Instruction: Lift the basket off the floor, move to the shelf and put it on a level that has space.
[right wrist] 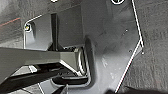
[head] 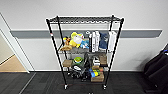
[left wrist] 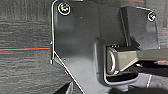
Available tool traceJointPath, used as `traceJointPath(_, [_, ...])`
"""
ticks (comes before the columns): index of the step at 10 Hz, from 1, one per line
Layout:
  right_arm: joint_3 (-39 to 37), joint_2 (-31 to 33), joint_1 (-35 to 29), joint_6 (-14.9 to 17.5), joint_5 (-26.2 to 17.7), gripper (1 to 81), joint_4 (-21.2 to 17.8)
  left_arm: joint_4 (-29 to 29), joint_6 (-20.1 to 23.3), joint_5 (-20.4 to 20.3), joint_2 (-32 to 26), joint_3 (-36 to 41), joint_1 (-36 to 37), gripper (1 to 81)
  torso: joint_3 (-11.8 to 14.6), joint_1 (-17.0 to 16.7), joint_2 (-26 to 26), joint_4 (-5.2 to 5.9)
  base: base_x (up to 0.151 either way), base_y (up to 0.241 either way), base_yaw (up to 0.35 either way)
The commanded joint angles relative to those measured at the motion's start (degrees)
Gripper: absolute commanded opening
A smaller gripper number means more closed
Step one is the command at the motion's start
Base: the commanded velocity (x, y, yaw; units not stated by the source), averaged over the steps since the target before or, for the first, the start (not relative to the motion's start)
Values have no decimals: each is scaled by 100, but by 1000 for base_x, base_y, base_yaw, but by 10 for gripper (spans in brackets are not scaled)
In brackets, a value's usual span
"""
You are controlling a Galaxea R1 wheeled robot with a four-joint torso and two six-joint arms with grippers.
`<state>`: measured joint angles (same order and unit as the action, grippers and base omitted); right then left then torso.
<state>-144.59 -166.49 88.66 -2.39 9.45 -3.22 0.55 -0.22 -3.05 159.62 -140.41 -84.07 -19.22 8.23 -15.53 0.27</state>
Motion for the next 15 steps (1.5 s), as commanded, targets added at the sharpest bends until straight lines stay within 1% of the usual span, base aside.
traceJointPath(1, [143, 157, -185, -7, -338, 811, -3, -169, -13, 366, -220, 216, 358, 811, 7, 360, -557, 0, 0, 0, 0])
traceJointPath(2, [318, 280, -256, -7, -347, 811, -12, -344, -4, 436, -273, 295, 474, 811, -35, 461, -726, 0, 0, 0, 0])
traceJointPath(3, [537, 429, -327, -7, -347, 811, -12, -485, -13, 655, -273, 277, 631, 811, -41, 581, -914, 0, 0, 0, 0])
traceJointPath(4, [748, 578, -397, -7, -347, 811, -12, -555, -5, 761, -273, 260, 738, 811, -44, 706, -1110, 0, 0, 0, 0])
traceJointPath(5, [864, 693, -467, -16, -347, 811, -3, -565, -4, 779, -273, 251, 816, 811, -44, 830, -1309, 0, 0, 0, 0])
traceJointPath(8, [820, 816, -634, -16, -356, 811, -21, -644, -4, 920, -255, 251, 1010, 811, -44, 1202, -1898, 0, 0, 0, 0])
traceJointPath(10, [793, 834, -749, -25, -408, 811, -30, -653, -4, 929, -212, 251, 1124, 811, -44, 1453, -2293, 0, 0, 0, 0])
traceJointPath(11, [793, 843, -793, -25, -444, 811, -30, -653, -4, 1017, -185, 251, 1177, 811, -44, 1576, -2490, 0, 0, 0, 0])
traceJointPath(12, [793, 851, -845, -25, -479, 811, -30, -670, -13, 1043, -193, 251, 1221, 811, -161, 1700, -2689, 0, 0, 0, 0])
traceJointPath(13, [793, 860, -889, -34, -479, 811, -39, -758, -4, 1060, -202, 251, 1248, 811, -472, 1818, -2877, 0, 0, 0, 0])
traceJointPath(14, [793, 860, -924, -34, -487, 811, -39, -801, -4, 1122, -228, 251, 1274, 811, -607, 1925, -3045, 0, 0, 0, 0])
traceJointPath(15, [794, 860, -985, -42, -584, 811, -39, -802, -4, 1122, -237, 251, 1283, 811, -1219, 2373, -3745, 0, 0, 0, 0])
